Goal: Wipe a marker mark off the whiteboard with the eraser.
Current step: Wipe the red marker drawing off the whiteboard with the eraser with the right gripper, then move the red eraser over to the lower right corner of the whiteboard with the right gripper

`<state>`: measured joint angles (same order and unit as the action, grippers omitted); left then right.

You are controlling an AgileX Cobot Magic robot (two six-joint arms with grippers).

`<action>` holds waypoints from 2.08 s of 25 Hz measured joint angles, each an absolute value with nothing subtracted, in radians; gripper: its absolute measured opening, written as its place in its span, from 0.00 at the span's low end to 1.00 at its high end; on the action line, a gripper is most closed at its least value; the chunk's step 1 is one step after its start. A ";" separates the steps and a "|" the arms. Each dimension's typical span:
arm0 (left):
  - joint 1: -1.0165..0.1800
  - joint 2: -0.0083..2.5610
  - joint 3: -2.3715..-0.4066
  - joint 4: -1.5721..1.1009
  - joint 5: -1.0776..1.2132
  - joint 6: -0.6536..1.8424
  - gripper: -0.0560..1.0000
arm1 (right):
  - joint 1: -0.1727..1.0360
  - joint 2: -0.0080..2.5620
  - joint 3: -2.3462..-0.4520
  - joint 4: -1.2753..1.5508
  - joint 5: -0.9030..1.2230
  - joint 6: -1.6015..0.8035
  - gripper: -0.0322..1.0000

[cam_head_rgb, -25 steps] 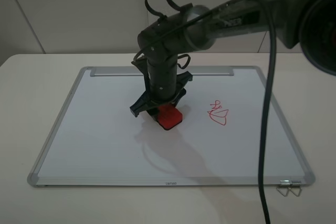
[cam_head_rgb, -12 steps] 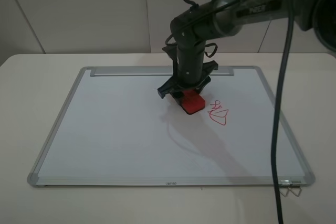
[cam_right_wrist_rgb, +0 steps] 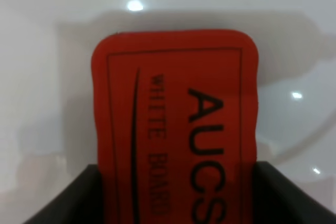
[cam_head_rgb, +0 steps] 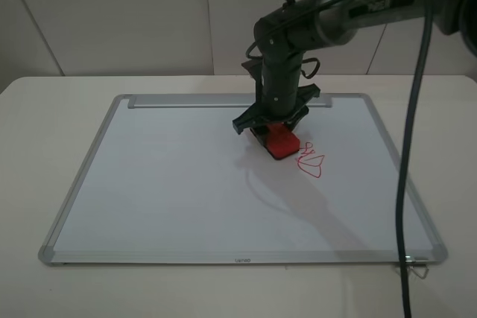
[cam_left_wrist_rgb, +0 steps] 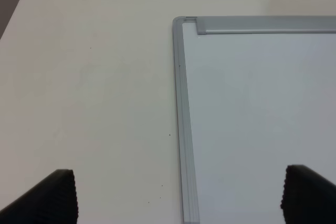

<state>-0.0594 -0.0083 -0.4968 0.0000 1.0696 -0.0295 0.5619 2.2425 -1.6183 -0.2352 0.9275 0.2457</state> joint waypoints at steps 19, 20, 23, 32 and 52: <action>-0.059 -0.008 -0.497 0.000 1.070 -0.030 0.79 | 0.530 2.042 -1.549 -0.137 1.023 0.299 0.50; -0.059 -0.008 -0.497 0.000 1.070 -0.030 0.79 | 0.514 2.017 -1.517 -0.137 1.004 0.301 0.50; -0.059 -0.008 -0.497 0.000 1.070 -0.030 0.79 | 0.466 1.933 -1.383 -0.138 0.952 0.307 0.50; -0.059 -0.008 -0.497 0.000 1.070 -0.030 0.79 | 0.346 1.677 -0.955 -0.239 0.772 0.471 0.50; -0.059 -0.008 -0.497 0.000 1.070 -0.030 0.79 | 0.374 1.654 -0.692 -0.327 0.547 0.649 0.50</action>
<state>-0.0594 -0.0083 -0.4968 0.0000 1.0696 -0.0295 0.3743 1.6538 -0.6916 -0.3271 0.5473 0.6486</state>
